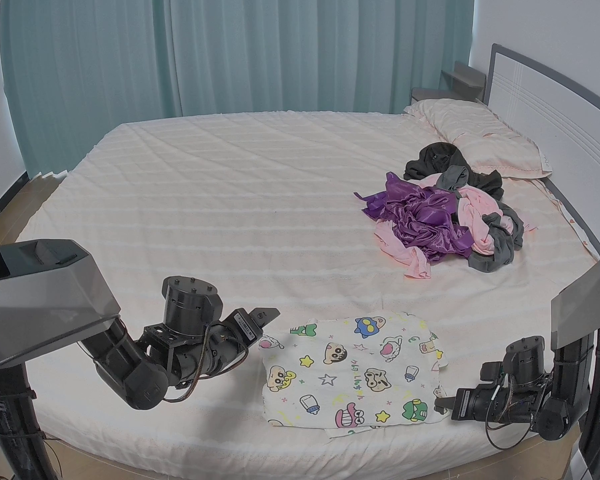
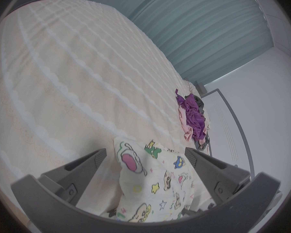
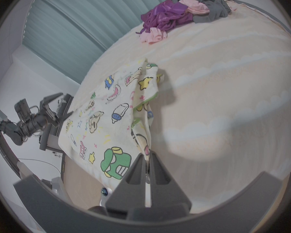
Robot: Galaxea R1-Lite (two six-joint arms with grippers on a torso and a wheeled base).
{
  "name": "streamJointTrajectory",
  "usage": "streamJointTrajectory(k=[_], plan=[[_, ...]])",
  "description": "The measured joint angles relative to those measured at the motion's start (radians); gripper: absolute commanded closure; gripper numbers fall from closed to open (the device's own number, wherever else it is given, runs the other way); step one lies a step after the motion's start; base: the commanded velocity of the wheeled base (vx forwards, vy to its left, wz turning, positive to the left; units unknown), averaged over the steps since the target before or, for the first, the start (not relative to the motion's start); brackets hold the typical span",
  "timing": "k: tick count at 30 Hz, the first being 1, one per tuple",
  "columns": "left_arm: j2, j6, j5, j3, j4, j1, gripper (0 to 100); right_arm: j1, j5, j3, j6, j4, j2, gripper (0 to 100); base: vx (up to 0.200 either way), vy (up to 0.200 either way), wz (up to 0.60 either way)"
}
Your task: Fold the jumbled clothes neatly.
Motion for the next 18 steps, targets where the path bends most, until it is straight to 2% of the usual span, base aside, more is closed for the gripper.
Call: streamJointTrajectory(k=[4, 7, 8, 18], plan=[[0.0, -0.011, 0.039, -0.019, 0.0, -0.004, 0, -0.004, 0.0, 0.0, -0.041, 0.082, -0.026, 100, 0.0, 0.0, 0.0], [0.0, -0.028, 0.048, -0.029, 0.001, -0.013, 0, -0.006, 0.0, 0.0, -0.052, 0.084, -0.039, 100, 0.0, 0.0, 0.0], [-0.001, -0.034, 0.05, -0.031, 0.001, -0.018, 0, -0.007, 0.0, 0.0, -0.053, 0.079, -0.041, 0, 0.0, 0.0, 0.0], [-0.017, -0.091, 0.052, -0.017, 0.001, -0.11, 0, -0.014, -0.004, 0.0, -0.055, 0.072, -0.051, 0, 0.0, 0.0, 0.0]])
